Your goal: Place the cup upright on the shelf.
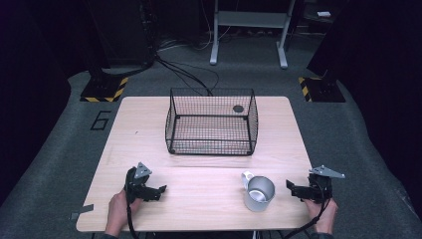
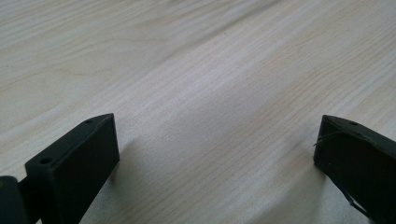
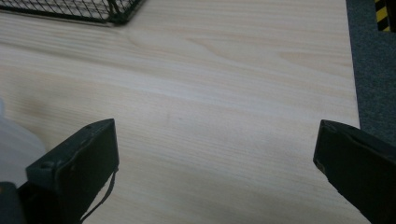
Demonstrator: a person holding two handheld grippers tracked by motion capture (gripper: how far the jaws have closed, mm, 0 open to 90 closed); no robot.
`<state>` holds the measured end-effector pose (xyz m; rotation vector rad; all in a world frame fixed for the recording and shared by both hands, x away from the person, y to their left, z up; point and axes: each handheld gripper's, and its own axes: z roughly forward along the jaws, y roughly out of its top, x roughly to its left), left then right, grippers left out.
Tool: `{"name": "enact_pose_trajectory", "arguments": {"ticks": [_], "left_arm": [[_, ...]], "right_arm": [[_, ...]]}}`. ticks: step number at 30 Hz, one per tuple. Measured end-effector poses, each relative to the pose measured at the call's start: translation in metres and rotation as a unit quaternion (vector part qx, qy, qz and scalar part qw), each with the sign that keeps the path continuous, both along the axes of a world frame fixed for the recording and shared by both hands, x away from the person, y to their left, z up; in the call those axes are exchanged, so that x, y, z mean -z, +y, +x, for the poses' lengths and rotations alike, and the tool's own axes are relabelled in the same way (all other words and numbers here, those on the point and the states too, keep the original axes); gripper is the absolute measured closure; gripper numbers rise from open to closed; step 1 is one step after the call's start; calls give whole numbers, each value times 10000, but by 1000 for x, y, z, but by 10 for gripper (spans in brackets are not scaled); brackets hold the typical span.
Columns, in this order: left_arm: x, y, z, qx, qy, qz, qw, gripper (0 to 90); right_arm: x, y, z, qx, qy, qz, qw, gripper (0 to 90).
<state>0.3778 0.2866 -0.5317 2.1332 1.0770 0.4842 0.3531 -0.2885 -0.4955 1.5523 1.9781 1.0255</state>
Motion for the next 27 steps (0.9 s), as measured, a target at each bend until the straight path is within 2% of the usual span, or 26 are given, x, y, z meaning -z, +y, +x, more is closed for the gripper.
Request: {"name": "enact_pose_trajectory", "arguments": {"ticks": [4, 13, 18, 27], "left_arm": [[0, 0, 0, -3, 1, -5, 10000, 1], [0, 0, 0, 2, 0, 2, 10000, 1], [0, 0, 0, -1, 1, 0, 10000, 1], [0, 0, 0, 0, 1, 1, 10000, 0]], "right_arm": [[-12, 4, -2, -128, -91, 91, 9998, 0], [-35, 16, -6, -432, -254, 80, 9987, 0], [-43, 23, -7, -583, -294, 219, 9976, 0], [-58, 46, -14, -1052, -397, 393, 9929, 0]]}}
